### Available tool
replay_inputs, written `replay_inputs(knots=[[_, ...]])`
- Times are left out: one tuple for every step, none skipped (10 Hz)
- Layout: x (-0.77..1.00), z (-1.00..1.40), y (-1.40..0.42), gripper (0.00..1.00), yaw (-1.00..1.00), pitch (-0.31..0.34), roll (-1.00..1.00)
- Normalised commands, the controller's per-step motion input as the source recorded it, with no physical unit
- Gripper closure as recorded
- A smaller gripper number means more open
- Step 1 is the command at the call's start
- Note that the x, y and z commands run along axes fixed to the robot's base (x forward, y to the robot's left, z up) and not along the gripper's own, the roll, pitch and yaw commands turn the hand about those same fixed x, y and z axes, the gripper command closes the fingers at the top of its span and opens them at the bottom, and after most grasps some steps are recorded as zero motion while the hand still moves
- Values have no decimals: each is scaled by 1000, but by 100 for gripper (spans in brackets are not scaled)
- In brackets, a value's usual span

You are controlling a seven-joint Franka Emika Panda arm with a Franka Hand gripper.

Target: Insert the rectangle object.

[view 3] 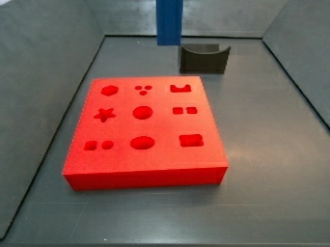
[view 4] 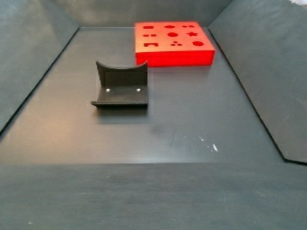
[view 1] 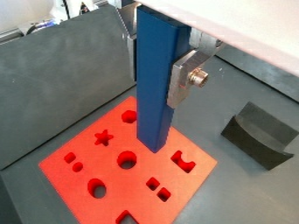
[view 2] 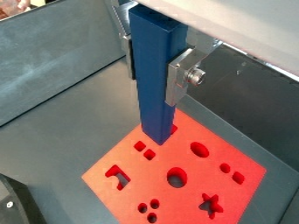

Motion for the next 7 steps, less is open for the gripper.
replay_inputs(knots=[[-86, -20, 0, 100, -66, 11, 57], [-23, 0, 0, 100, -40, 0, 6], [51, 0, -17, 100, 0, 0, 0], [609, -340, -623, 100, 54, 0, 63], [729, -463, -734, 100, 37, -36, 44], [746, -489, -746, 100, 29, -43, 27], [751, -506, -714, 100, 51, -47, 30]])
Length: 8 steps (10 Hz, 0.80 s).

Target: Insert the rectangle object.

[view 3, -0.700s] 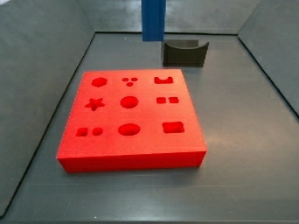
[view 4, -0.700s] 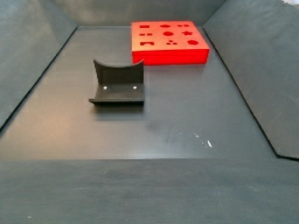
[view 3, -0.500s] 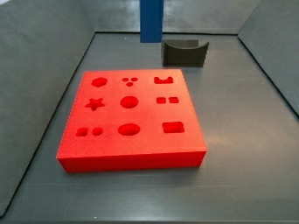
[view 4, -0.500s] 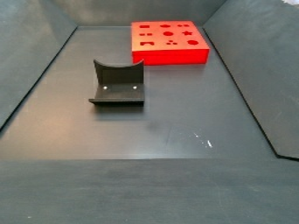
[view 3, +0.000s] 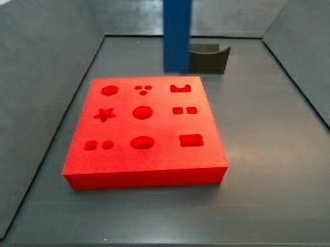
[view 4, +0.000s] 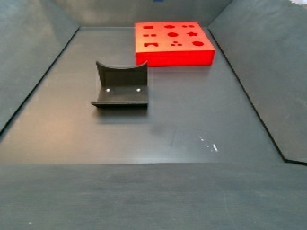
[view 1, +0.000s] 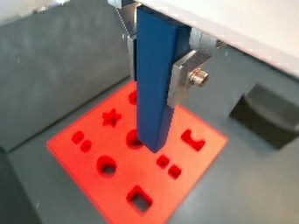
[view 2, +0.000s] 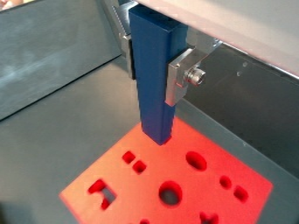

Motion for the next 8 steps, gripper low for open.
replay_inputs(knots=[[440, -303, -651, 100, 191, -156, 186], [549, -389, -511, 100, 189, -76, 310], [651, -389, -343, 100, 140, -36, 299], [643, -420, -386, 100, 126, -11, 347], [63, -157, -143, 100, 0, -51, 74], [0, -17, 54, 100, 0, 10, 0], [57, -637, -189, 100, 249, -99, 136], [89, -720, -291, 100, 389, -146, 181]])
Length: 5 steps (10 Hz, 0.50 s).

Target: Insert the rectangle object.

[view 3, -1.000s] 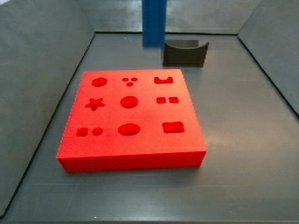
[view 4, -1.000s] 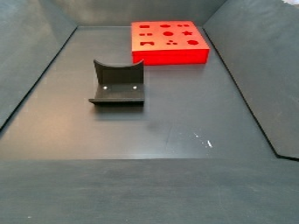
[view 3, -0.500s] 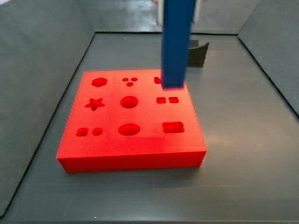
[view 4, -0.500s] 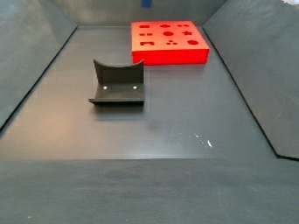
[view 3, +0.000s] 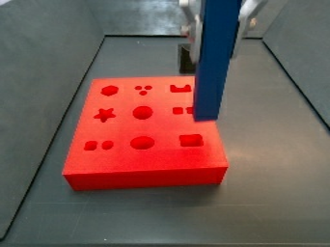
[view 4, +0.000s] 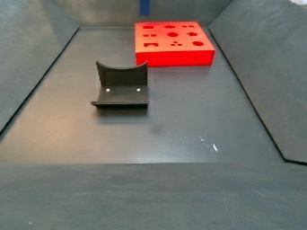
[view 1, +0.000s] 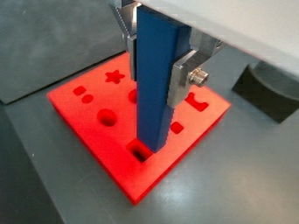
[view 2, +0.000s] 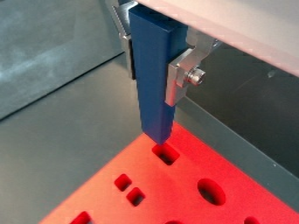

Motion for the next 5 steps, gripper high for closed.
replay_inputs(knots=[[0, -540, -306, 100, 231, -156, 151], [-51, -249, -129, 100, 23, -84, 89], [0, -3, 0, 100, 0, 0, 16], [-174, -286, 71, 100, 0, -3, 159], [-337, -300, 137, 100, -26, -3, 144]])
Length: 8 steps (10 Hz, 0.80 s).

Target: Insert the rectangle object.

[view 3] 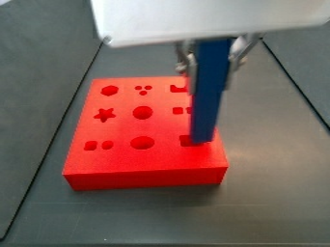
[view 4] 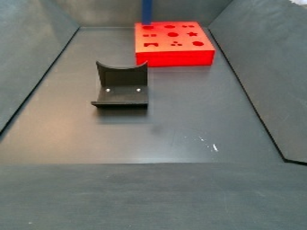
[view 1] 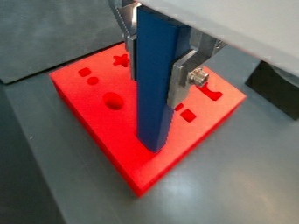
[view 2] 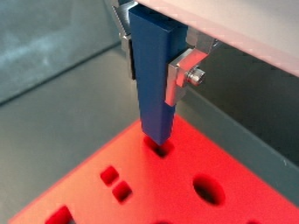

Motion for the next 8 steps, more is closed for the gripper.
replay_inputs(knots=[[-140, -69, 0, 100, -97, 0, 30], [0, -43, 0, 100, 0, 0, 1], [0, -323, 0, 100, 0, -19, 91], [0, -411, 0, 100, 0, -53, 136], [0, -337, 0, 100, 0, -27, 110], [20, -249, 0, 100, 0, 0, 71], [197, -189, 0, 100, 0, 0, 44], [91, 0, 0, 100, 0, 0, 0]])
